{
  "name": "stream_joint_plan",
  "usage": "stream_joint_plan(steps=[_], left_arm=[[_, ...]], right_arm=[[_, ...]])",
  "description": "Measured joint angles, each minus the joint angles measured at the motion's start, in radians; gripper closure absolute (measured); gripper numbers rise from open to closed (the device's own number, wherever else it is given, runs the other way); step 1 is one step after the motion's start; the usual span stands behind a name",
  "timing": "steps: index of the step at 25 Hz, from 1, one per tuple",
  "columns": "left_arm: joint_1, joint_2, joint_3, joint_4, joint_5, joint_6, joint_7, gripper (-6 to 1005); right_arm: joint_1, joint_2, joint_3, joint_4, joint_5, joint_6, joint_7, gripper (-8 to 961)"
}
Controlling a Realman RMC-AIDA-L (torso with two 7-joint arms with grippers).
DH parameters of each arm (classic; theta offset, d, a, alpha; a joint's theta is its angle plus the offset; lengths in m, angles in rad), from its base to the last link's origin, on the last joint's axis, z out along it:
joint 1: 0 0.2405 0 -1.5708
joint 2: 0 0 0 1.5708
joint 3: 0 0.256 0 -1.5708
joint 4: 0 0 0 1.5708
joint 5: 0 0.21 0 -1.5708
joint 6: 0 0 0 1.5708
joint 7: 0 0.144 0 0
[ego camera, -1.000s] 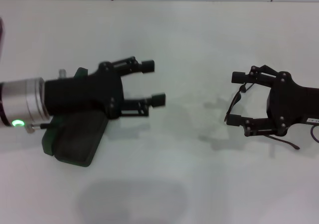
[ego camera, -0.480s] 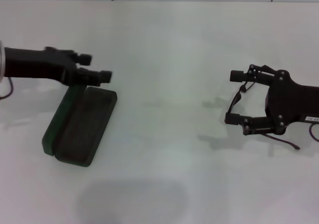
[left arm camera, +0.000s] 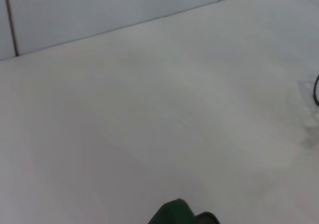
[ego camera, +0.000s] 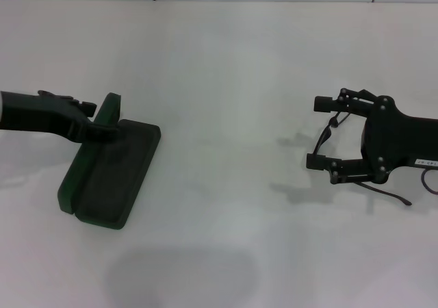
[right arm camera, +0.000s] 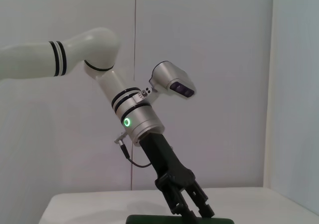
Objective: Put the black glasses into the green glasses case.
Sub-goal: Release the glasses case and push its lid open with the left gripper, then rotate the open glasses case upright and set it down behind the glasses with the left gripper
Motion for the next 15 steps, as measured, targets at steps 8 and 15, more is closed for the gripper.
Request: stream_joint_plan(steps=[8, 15], left_arm=[[-0.017, 0.010, -0.001, -0.038, 0.019, -0.009, -0.034, 369], [-0.024, 0.013, -0.001, -0.028, 0.023, -0.009, -0.040, 560]], right_arm=[[0.001, 0.003, 0.000, -0.001, 0.000, 0.001, -0.002, 68], [0.000, 0.003, -0.005, -0.001, -0.005, -0.005, -0.003, 69]])
